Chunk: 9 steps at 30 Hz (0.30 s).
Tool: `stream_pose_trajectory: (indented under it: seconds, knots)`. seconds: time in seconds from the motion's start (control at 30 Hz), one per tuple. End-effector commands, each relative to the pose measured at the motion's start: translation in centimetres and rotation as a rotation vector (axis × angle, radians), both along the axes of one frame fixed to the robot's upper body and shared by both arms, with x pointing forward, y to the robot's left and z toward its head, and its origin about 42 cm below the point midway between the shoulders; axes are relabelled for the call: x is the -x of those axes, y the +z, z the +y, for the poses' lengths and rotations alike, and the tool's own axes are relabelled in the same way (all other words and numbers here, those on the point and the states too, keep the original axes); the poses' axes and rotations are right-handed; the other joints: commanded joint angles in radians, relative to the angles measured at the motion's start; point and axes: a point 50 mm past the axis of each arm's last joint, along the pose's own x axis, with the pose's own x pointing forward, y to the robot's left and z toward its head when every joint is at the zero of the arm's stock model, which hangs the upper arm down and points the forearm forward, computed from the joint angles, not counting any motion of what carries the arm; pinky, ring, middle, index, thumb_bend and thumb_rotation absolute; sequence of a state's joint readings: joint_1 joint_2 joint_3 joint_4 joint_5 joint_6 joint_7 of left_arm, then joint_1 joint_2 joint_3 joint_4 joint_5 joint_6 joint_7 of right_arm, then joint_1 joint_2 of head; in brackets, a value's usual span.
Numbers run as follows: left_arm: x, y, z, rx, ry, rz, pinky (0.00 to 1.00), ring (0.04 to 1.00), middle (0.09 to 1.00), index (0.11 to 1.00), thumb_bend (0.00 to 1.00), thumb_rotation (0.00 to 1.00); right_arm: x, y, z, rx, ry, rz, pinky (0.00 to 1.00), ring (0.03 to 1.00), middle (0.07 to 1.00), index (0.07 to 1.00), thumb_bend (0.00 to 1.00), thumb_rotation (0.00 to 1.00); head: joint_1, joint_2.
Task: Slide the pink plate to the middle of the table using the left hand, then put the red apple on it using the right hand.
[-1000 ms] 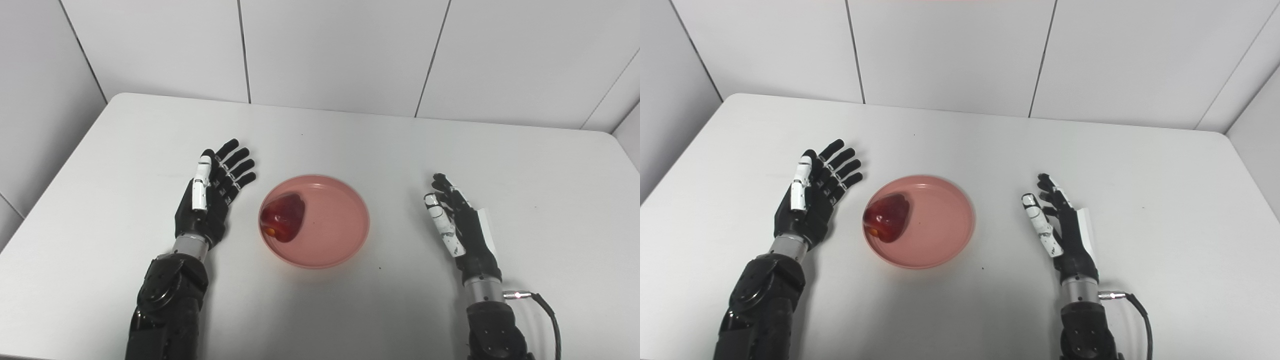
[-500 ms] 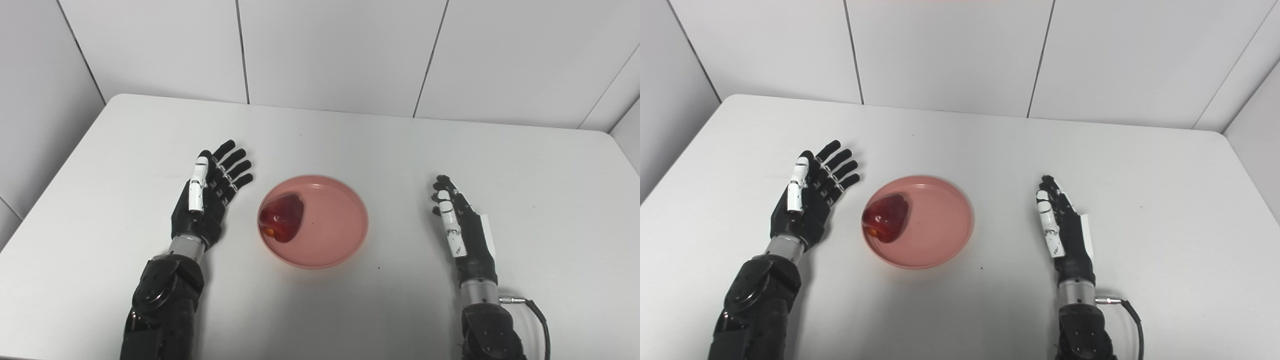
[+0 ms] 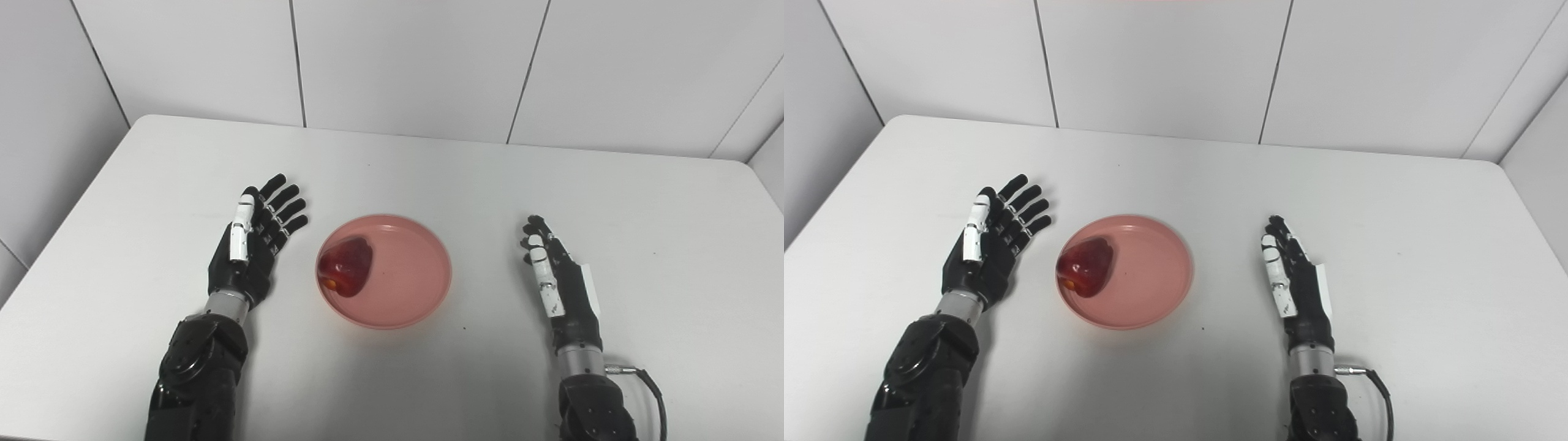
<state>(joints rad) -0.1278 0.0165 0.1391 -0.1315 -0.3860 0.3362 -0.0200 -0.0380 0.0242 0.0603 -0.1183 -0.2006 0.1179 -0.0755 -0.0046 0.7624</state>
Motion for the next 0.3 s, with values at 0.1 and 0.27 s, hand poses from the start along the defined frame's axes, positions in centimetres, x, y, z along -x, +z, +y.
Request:
stream_pose_trajectory:
  seconds: [0.1,0.27]
  knots:
    - [-0.28,1.77,-0.14,0.007,-0.022,-0.067,0.82,0.835,0.846,0.831,0.38,1.0,-0.42,1.59,0.53,-0.019,0.004,-0.047,0.84,0.851,0.871,0.877,0.22,0.96,0.002,0.002]
    - [-0.21,1.78,-0.14,0.008,-0.023,-0.064,0.82,0.837,0.847,0.831,0.37,1.0,-0.37,1.72,0.61,-0.029,0.003,-0.042,0.84,0.849,0.866,0.873,0.22,0.95,0.003,0.003]
